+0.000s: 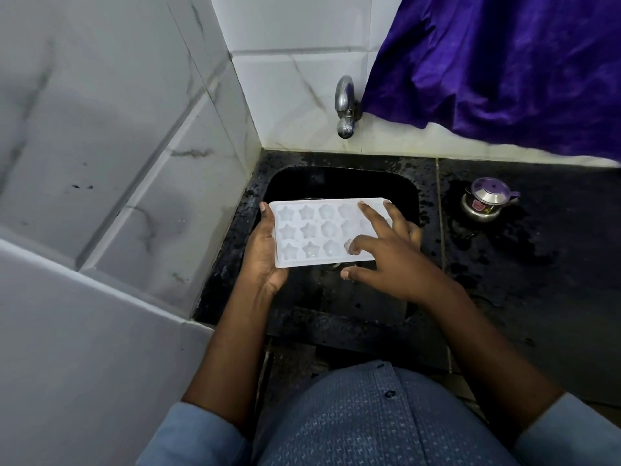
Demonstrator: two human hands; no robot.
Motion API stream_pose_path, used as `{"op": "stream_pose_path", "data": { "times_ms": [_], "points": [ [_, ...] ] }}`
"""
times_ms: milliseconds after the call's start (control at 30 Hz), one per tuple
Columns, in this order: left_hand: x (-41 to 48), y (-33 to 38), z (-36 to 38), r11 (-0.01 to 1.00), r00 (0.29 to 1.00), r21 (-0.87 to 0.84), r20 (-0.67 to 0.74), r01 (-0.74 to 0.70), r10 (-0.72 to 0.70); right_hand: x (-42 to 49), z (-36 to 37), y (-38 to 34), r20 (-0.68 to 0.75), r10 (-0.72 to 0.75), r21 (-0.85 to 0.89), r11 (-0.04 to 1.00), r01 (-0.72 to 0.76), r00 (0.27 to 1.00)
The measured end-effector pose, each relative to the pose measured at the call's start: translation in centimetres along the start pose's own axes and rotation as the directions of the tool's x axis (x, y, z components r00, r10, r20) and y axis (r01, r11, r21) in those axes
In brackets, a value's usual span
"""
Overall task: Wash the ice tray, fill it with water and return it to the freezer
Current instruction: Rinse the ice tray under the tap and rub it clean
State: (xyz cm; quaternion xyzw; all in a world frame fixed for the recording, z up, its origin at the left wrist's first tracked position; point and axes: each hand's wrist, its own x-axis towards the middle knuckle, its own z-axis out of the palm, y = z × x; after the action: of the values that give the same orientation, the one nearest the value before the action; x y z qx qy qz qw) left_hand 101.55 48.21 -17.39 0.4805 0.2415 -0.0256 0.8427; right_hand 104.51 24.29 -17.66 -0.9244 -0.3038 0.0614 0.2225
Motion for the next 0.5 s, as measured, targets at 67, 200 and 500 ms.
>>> {"op": "stream_pose_path", "data": {
  "times_ms": [67,200,500],
  "points": [
    [-0.01,-0.03,-0.08,1.000,1.000,-0.006,-0.002,0.003,-0.003,0.08,-0.05,0.04,-0.042,0.001,0.012,1.000,0.000,0.999],
    [0.00,0.09,-0.07,1.000,1.000,-0.029,0.030,-0.003,0.004,0.25,-0.07,0.03,0.022,0.008,-0.029,1.000,-0.008,1.000],
    [0.28,0.17,-0.32,1.000,0.999,-0.016,0.029,-0.018,0.018,0.24,-0.46,-0.41,-0.006,0.006,0.001,1.000,-0.006,1.000]
  ]
}}
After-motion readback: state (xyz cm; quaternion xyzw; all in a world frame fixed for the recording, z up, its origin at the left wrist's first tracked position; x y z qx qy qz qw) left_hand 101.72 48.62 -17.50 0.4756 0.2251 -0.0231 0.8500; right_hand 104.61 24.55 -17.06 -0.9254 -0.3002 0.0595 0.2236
